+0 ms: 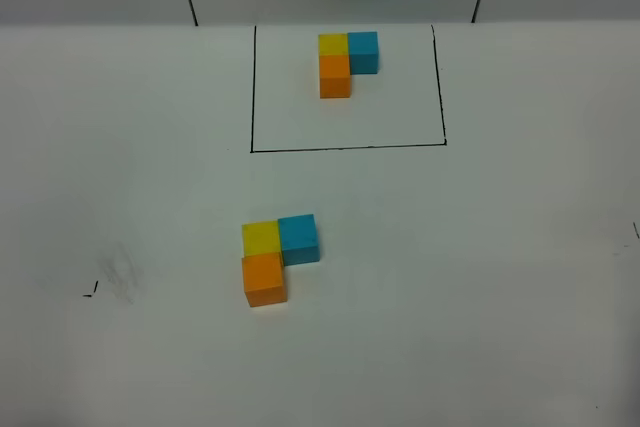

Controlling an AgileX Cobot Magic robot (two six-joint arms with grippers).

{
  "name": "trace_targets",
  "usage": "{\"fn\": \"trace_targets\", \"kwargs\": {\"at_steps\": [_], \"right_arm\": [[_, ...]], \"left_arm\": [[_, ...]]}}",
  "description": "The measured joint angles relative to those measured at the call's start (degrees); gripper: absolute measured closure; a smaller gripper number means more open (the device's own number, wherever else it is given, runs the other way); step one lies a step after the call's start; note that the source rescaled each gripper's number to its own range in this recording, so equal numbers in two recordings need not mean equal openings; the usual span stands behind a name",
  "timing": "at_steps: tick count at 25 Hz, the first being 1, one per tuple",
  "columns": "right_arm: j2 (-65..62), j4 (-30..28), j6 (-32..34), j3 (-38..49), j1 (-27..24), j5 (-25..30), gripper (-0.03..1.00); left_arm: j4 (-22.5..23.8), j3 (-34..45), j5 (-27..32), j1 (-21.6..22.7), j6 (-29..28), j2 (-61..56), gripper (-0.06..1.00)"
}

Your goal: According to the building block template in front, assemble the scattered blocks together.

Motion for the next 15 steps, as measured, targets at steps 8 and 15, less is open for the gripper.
{"fn": "trace_targets", "kwargs": {"at_steps": [8,15], "right_arm": [[-3.0,-0.2,0.1,0.0,-0.4,0.1,0.97],[-12.3,-0.6,-1.0,0.0,-4.8,0.2,0.97]], "left_arm": [[0.0,0.0,0.0,0.0,0.2,0.0,0.94],[0.0,0.0,0.0,0.0,0.2,0.0,0.94]]}}
